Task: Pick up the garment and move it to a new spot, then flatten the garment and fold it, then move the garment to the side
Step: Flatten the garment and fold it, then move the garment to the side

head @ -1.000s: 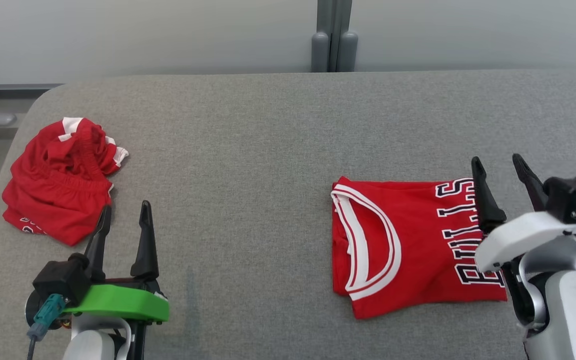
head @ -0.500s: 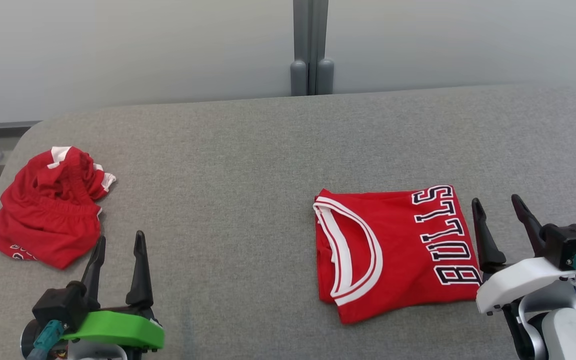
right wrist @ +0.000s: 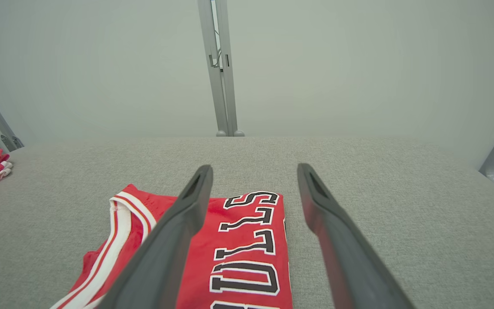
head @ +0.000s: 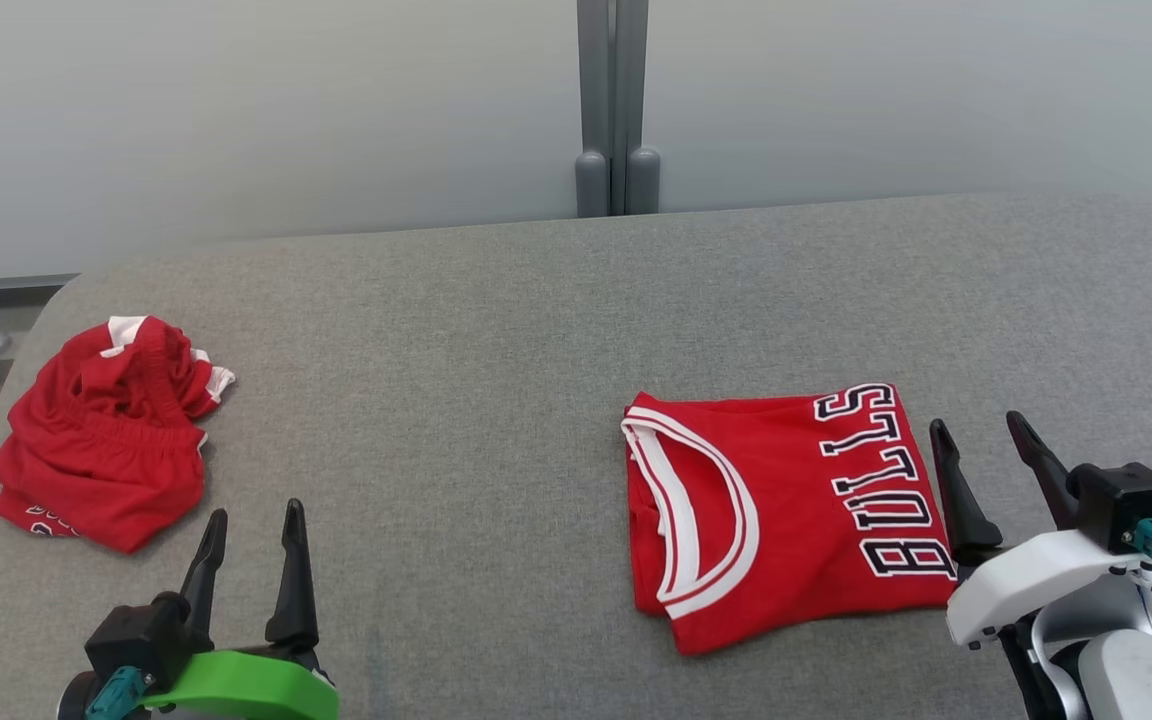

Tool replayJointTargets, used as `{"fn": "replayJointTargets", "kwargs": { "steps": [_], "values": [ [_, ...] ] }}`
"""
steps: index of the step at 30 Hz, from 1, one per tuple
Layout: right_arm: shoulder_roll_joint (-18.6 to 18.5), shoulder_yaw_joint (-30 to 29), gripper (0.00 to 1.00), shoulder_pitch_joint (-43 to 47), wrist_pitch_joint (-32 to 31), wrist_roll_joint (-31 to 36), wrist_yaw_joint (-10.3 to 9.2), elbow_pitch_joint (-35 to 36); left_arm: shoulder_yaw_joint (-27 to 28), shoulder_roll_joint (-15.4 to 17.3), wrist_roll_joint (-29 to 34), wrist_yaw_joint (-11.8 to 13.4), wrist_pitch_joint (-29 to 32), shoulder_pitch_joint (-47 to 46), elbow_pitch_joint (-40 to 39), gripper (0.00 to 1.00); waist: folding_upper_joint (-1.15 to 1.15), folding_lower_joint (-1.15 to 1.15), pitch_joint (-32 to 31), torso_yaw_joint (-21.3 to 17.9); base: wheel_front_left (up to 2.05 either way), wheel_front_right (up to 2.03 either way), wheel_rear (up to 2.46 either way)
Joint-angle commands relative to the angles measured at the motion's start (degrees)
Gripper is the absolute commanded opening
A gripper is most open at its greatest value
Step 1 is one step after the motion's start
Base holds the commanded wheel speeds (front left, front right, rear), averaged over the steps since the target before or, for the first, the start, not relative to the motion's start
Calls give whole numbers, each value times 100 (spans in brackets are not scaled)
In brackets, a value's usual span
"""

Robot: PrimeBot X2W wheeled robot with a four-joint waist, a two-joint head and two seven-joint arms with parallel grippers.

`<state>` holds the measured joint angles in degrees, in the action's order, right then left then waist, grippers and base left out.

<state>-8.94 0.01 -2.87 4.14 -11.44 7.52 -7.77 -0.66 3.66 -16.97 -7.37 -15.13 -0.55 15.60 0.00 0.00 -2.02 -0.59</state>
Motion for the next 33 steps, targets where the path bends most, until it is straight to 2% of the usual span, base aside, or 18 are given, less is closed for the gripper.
{"fn": "replayJointTargets", "kwargs": {
  "steps": [1,14,18,27,33],
  "values": [
    [11,-41,100,65,18,-15,-7,-20,0,13,24,-11,1,49,21,100,0,0,6,2,0,0,0],
    [121,-99,100,19,-54,-77,-7,-81,25,60,3,-11,1,-61,20,100,0,0,60,2,0,0,0],
    [99,-129,100,-177,-251,-110,-7,-118,13,38,53,-12,1,-37,-20,100,0,0,94,5,0,0,0],
    [-140,-327,100,-837,-2158,-362,-7,-936,-82,3,3,-11,1,-206,-114,100,0,0,355,159,0,0,0],
    [-213,-427,100,-1130,-2866,-550,-5,-1469,-101,-12,4,-11,1,-347,-219,100,0,0,659,339,0,0,0]
  ]
}}
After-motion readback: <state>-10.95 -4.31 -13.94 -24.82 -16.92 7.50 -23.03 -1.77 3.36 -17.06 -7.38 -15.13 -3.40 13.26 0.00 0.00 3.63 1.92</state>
